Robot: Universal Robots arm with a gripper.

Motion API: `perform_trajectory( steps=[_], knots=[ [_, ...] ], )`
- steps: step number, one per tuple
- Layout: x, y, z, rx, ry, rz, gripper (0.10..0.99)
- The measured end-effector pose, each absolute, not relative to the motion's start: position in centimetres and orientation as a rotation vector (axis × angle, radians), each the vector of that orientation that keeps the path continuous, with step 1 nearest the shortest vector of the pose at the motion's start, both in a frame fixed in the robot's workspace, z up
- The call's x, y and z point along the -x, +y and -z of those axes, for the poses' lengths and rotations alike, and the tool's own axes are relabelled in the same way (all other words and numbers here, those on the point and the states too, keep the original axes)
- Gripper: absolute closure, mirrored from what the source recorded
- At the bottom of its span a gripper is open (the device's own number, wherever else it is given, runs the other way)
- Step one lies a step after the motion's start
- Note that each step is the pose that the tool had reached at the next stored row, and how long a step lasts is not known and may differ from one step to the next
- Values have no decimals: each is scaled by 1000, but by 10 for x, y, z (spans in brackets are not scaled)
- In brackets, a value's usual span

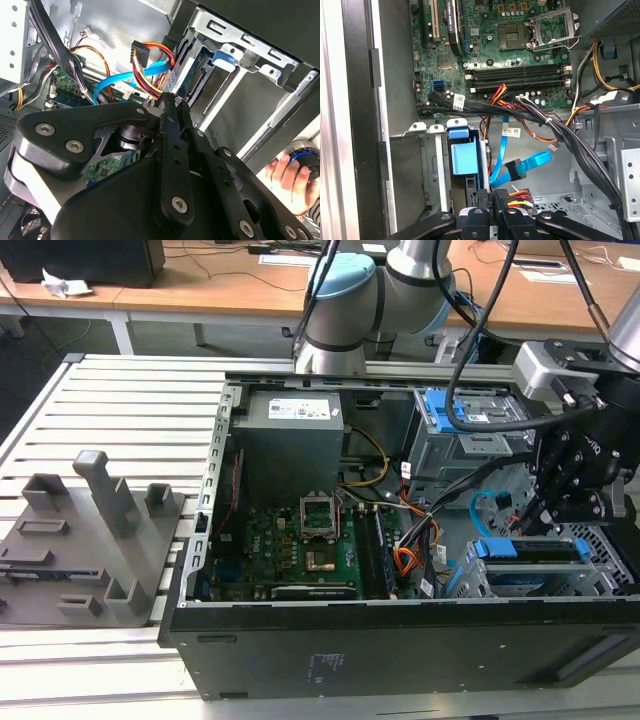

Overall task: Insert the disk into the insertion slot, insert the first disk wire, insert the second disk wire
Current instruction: 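Insert the first disk wire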

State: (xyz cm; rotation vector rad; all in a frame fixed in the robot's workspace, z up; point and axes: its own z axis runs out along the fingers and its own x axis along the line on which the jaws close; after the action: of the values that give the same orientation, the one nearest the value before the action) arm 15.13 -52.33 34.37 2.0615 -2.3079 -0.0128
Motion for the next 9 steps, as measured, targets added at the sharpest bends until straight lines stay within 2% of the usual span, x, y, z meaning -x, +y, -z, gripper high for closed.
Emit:
perform_trajectory(
  steps=[9],
  knots=[
    [-155, -524, -346, -2062, -2308, 13, 922]
  ],
)
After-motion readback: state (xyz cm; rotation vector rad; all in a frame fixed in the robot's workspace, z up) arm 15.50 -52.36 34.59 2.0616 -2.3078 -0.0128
